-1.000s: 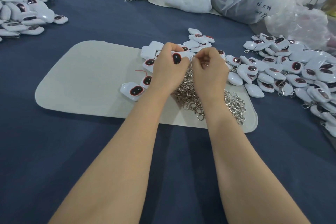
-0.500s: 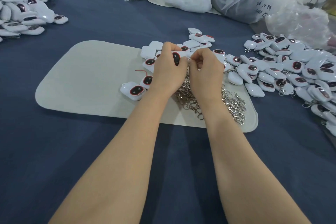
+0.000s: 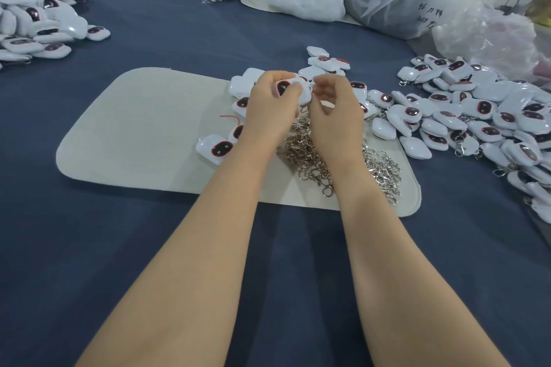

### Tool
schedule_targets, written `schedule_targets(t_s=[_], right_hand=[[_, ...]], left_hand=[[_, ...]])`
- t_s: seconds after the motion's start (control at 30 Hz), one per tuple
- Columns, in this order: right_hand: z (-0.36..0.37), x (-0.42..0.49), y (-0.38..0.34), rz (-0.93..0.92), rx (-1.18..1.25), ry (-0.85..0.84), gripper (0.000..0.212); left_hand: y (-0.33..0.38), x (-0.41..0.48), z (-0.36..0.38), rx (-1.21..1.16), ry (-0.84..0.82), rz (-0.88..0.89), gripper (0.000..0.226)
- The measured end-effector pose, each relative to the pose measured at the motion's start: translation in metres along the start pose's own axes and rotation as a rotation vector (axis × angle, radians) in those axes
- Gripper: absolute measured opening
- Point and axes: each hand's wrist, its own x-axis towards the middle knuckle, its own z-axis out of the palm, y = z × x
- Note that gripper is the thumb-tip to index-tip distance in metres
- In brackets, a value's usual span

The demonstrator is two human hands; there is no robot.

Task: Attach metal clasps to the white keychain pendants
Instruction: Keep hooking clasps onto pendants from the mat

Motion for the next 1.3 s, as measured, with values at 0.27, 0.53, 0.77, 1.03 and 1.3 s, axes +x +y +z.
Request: schedule_targets(t_s=[0.27, 0.53, 0.77, 1.03, 1.3], right_hand=[[-0.0009, 0.0002, -0.0029, 0.016, 0.091, 0.099, 0.017], [0.0007, -0.0012, -0.0023, -0.057, -0.029, 0.099, 0.011], [0.002, -0.0004, 0.0018, -0.065, -0.138, 0.012, 0.013], [0.0045, -0.0003, 0.0014, 0.034, -0.031, -0.056, 0.019], [0.0043, 0.0001, 0.0016, 0.051, -0.007, -0.029, 0.011]], left_hand=[[0.0062, 0.0001, -0.003, -0.308, -0.07, -0.272, 0.024], [0.0061, -0.0006, -0.0062, -0.375, 0.025, -0.313, 0.008], [0.0029, -0.0013, -0.0037, -0.112, 0.13, -0.064, 0.015], [0.0027, -0.0024, -0.0018, -0.007, 0.114, 0.057, 0.018], [0.0025, 0.0043, -0.0062, -0.307, 0.123, -0.246, 0.035]])
